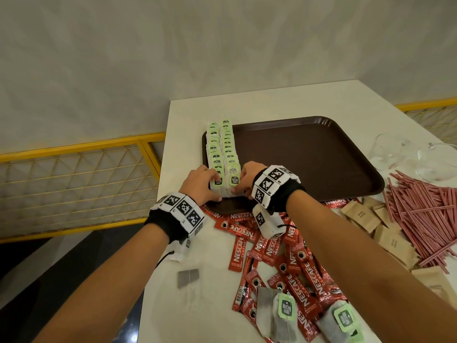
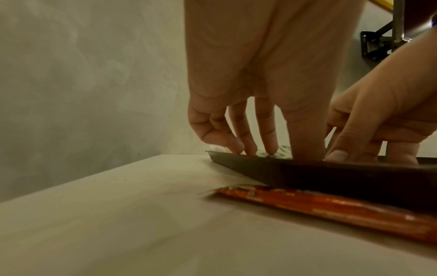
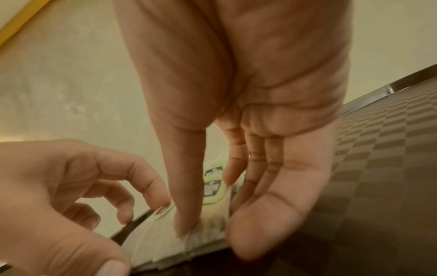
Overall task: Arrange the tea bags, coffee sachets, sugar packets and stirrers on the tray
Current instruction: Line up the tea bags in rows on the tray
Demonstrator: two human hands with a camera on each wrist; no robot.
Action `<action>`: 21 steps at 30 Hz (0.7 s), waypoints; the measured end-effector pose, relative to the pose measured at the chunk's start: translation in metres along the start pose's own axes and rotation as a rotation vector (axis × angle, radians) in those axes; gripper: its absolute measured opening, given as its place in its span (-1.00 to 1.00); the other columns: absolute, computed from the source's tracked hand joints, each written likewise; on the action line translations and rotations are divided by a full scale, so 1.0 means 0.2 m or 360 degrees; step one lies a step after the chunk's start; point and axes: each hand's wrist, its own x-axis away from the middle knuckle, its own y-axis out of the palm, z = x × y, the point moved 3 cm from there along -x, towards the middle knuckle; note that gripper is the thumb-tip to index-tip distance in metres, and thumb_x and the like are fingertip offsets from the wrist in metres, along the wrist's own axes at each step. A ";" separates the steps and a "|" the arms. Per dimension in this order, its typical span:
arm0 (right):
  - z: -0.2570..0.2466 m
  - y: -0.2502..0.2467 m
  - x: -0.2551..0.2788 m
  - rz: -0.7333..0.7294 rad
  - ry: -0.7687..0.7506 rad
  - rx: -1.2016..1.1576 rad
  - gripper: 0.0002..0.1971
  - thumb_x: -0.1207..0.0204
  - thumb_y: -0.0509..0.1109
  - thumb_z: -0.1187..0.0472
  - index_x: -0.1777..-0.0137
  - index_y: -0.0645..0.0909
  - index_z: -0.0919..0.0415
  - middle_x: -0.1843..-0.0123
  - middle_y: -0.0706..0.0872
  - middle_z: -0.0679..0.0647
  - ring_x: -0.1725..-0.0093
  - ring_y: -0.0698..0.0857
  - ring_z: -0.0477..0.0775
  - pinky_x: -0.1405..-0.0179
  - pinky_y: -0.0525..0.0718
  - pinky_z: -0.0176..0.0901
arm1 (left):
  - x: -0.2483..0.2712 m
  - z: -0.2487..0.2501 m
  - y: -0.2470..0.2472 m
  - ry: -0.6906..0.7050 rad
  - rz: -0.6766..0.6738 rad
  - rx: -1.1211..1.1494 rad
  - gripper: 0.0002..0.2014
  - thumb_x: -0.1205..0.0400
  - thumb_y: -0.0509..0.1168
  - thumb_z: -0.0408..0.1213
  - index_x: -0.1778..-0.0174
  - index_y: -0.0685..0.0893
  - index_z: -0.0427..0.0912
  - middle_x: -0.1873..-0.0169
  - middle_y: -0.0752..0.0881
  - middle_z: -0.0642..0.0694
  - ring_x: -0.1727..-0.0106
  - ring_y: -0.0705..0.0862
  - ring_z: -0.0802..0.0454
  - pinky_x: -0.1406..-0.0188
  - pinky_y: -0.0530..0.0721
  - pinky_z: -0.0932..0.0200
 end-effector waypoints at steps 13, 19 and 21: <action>0.02 -0.02 -0.01 -0.0058 -0.0019 -0.0032 -0.64 -0.25 0.62 -0.03 0.11 0.66 0.20 0.23 0.75 0.04 0.14 0.77 0.09 0.10 0.76 -0.02 | 0.05 0.03 -0.04 0.0008 0.0015 0.0052 -0.56 -0.43 0.52 -0.21 -0.21 0.59 -0.10 -0.21 0.50 -0.12 -0.18 0.51 -0.04 -0.11 0.47 0.19; -0.04 -0.06 0.12 0.0126 -0.0108 0.0047 -0.63 -0.39 0.54 0.04 0.02 0.43 0.17 0.20 0.54 -0.02 0.21 0.54 -0.04 0.38 0.44 -0.31 | 0.19 0.05 -0.11 0.0043 0.0090 0.0181 -0.64 -0.52 0.43 -0.17 -0.22 0.60 -0.10 -0.10 0.57 -0.09 0.02 0.53 0.06 0.06 0.47 0.23; -0.07 -0.04 0.20 0.0151 -0.0187 0.0016 -0.62 -0.39 0.53 0.03 -0.03 0.44 0.15 0.10 0.53 -0.01 0.22 0.54 -0.04 0.36 0.48 -0.29 | 0.27 0.07 -0.13 0.0071 0.0039 0.0270 -0.67 -0.52 0.44 -0.16 -0.18 0.62 -0.12 0.00 0.62 -0.05 0.06 0.59 0.03 0.16 0.47 0.28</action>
